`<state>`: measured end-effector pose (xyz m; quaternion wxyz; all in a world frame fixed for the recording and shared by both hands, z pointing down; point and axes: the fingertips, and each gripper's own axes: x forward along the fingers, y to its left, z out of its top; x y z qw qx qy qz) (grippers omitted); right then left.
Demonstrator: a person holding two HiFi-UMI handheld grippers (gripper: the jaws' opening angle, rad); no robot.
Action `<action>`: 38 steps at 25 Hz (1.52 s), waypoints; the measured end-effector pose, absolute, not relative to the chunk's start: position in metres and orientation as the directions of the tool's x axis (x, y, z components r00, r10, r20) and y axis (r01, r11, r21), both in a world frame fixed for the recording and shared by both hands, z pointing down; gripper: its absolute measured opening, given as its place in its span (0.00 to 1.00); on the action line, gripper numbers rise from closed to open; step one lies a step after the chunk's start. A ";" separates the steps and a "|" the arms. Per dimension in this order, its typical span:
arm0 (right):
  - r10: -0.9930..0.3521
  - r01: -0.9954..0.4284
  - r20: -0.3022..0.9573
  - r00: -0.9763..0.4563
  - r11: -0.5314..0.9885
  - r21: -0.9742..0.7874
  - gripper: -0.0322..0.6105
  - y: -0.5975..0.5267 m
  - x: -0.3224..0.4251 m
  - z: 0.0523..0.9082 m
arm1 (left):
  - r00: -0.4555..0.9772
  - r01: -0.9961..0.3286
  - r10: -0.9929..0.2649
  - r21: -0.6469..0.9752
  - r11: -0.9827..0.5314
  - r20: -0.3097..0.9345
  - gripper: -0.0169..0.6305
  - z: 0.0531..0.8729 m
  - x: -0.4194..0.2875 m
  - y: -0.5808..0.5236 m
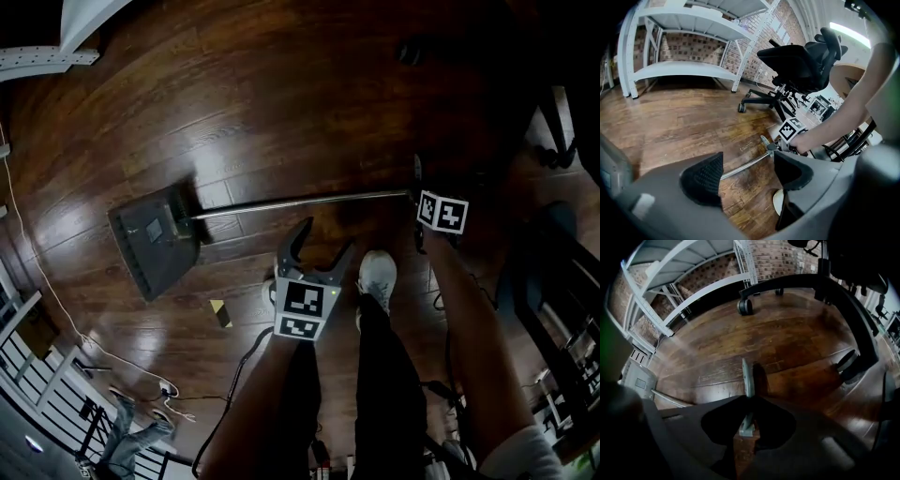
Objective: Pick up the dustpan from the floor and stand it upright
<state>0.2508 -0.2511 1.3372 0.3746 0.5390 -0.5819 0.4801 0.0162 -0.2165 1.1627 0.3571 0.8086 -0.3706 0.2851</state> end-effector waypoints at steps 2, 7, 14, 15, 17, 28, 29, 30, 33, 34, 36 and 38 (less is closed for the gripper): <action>-0.249 -0.989 0.959 -0.136 -0.026 -0.147 0.12 -0.249 0.250 1.317 | 0.543 -0.818 -0.396 0.361 -0.447 0.740 0.58 1.151 0.008 -0.213; -0.304 -0.995 0.948 -0.095 0.034 -0.089 0.12 -0.264 0.237 1.197 | 0.493 -0.863 -0.465 0.344 -0.370 0.735 0.58 1.068 -0.015 -0.227; -0.305 -0.991 0.952 -0.012 0.133 0.030 0.12 -0.242 0.166 0.983 | 0.457 -0.887 -0.596 0.383 -0.258 0.659 0.58 0.875 -0.056 -0.236; -0.311 -0.988 0.951 0.001 0.145 0.048 0.12 -0.242 0.153 0.961 | 0.446 -0.892 -0.617 0.378 -0.247 0.649 0.57 0.853 -0.067 -0.235; -0.325 -0.983 0.945 0.030 0.163 0.087 0.13 -0.247 0.131 0.922 | 0.416 -0.903 -0.657 0.371 -0.216 0.629 0.57 0.814 -0.090 -0.234; -0.461 -0.877 0.887 0.036 0.411 0.250 0.14 -0.288 -0.025 0.790 | 0.176 -0.946 -0.788 0.322 0.030 0.590 0.57 0.696 -0.261 -0.166; -0.473 -0.859 0.880 0.041 0.434 0.273 0.14 -0.288 -0.041 0.781 | 0.151 -0.946 -0.794 0.318 0.056 0.589 0.57 0.691 -0.279 -0.156; -0.487 -0.842 0.872 0.047 0.451 0.297 0.14 -0.287 -0.058 0.773 | 0.124 -0.945 -0.800 0.316 0.085 0.587 0.57 0.686 -0.298 -0.147; -0.534 -0.795 0.844 0.060 0.486 0.364 0.14 -0.283 -0.111 0.751 | 0.042 -0.932 -0.815 0.317 0.177 0.578 0.56 0.671 -0.352 -0.123; -0.549 -0.779 0.834 0.054 0.500 0.379 0.14 -0.282 -0.130 0.743 | 0.013 -0.925 -0.824 0.320 0.205 0.567 0.56 0.664 -0.368 -0.116; -0.569 -0.749 0.822 0.020 0.536 0.390 0.15 -0.278 -0.170 0.727 | -0.043 -0.911 -0.843 0.326 0.254 0.536 0.56 0.646 -0.394 -0.104; -0.573 -0.723 0.819 -0.027 0.577 0.380 0.18 -0.269 -0.213 0.712 | -0.092 -0.897 -0.854 0.330 0.295 0.512 0.56 0.630 -0.414 -0.089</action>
